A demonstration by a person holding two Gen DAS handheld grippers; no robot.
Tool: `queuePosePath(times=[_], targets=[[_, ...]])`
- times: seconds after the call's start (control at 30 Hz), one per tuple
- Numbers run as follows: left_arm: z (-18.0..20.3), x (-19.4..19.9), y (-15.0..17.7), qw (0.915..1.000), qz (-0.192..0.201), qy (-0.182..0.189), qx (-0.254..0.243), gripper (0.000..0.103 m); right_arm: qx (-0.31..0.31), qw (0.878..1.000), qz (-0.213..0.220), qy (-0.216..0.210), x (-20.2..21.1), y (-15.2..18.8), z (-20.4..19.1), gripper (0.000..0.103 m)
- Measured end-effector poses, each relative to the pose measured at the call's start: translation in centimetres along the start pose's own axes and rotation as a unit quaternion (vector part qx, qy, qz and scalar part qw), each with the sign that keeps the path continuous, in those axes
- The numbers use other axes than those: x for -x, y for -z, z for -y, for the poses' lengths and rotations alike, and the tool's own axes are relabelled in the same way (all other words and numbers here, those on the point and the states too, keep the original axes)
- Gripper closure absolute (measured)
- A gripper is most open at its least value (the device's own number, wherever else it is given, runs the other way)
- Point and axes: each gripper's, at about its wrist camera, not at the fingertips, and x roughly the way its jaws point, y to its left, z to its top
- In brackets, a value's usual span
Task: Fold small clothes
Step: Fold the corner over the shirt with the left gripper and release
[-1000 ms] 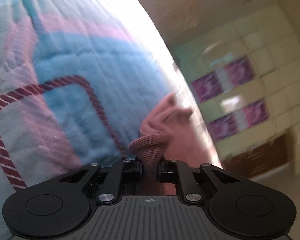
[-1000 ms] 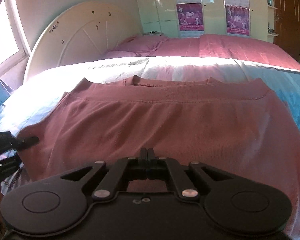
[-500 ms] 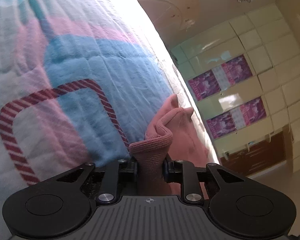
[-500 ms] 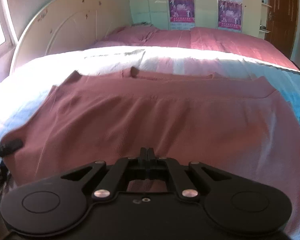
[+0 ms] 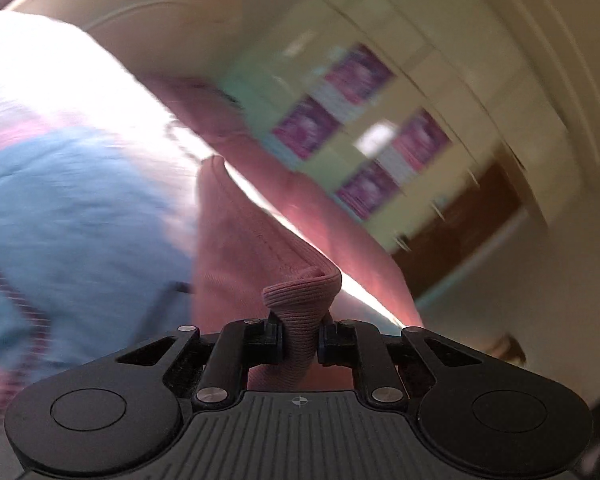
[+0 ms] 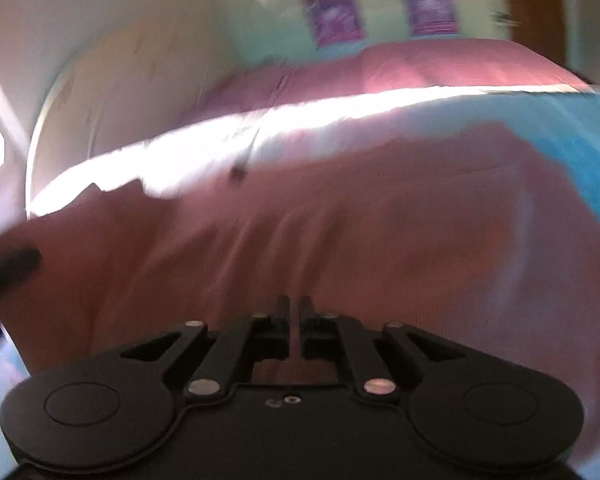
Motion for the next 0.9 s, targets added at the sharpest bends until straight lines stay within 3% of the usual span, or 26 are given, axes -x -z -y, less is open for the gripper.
queuePosePath(times=[0.23,0.33,0.37,0.43,0.47,0.53,0.6,0.67,0.73,0.9], targets=[[13.4,-4.3,3.8,0.9925,-0.057,0.045,-0.099,0.089,-0.093,0.994,0.059,0.009,6.8,-2.4,11.8,0.097],[18.0,-7.7,7.7,0.9839,-0.117,0.033,-0.131,0.088,-0.116,0.991,0.060,0.001,8.9,-3.1,16.4,0.093],[19.1,-9.5,9.5,0.9775,-0.153,0.018,-0.144,0.085,-0.121,0.991,0.059,-0.002,9.3,-3.1,17.5,0.084],[21.0,-12.4,12.7,0.9559,-0.236,-0.025,-0.173,0.060,-0.128,0.990,0.060,-0.005,10.1,-3.2,19.4,0.068],[21.6,-12.1,13.3,0.9536,-0.242,-0.017,-0.178,0.054,-0.129,0.990,0.061,-0.005,10.5,-3.1,20.1,0.063],[22.1,-10.2,12.2,0.9613,-0.215,0.019,-0.171,0.053,-0.131,0.989,0.061,-0.024,11.1,-3.2,21.1,0.064],[21.9,-8.2,10.1,0.9678,-0.184,0.018,-0.170,0.053,-0.125,0.989,0.057,-0.044,11.0,-3.3,21.1,0.066],[20.8,-6.6,6.9,0.9747,-0.135,-0.005,-0.178,0.053,-0.118,0.989,0.048,-0.070,10.6,-3.6,20.9,0.066],[19.1,-6.1,3.8,0.9748,-0.105,-0.049,-0.191,0.053,-0.103,0.990,0.032,-0.096,9.8,-3.9,19.9,0.066],[14.3,-7.2,-0.4,0.9732,-0.103,-0.104,-0.178,0.053,-0.068,0.992,-0.011,-0.108,6.8,-3.9,17.6,0.067]])
